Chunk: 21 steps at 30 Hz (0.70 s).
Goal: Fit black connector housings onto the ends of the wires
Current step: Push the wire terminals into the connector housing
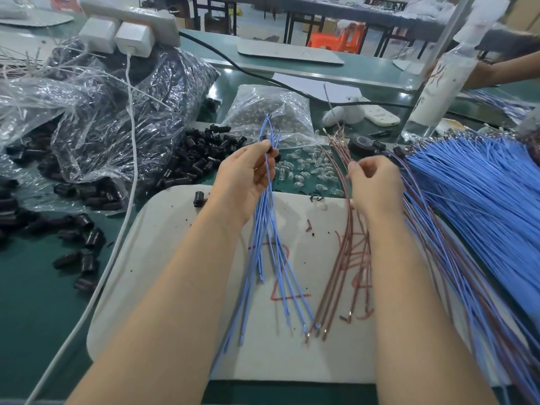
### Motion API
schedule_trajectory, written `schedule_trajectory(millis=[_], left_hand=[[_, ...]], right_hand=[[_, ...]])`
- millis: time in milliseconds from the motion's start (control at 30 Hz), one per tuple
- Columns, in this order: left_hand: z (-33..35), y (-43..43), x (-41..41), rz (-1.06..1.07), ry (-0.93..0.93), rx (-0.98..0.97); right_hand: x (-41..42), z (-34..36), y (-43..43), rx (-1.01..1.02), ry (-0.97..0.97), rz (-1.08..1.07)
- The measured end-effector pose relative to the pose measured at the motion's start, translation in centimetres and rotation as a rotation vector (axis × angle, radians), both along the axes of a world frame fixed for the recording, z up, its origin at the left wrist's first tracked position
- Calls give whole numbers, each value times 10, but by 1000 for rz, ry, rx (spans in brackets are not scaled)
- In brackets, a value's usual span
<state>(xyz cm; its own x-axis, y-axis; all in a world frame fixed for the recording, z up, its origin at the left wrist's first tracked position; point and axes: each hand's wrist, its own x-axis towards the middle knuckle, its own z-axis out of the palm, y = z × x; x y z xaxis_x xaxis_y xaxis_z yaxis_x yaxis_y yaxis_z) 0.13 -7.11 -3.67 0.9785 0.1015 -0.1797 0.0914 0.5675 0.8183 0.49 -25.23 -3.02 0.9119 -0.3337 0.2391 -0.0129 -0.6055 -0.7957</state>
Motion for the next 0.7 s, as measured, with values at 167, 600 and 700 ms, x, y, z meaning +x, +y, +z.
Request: schedule_trajectory(millis=[167, 600, 700], left_hand=[[6, -8, -9, -315, -179, 138], [4, -16, -8, -158, -193, 135], [3, -9, -4, -69, -170, 69]], right_hand=[[-6, 17, 11, 739, -197, 264], [-11, 4, 30, 336, 310, 548], [-17, 3, 33, 367, 464, 810]])
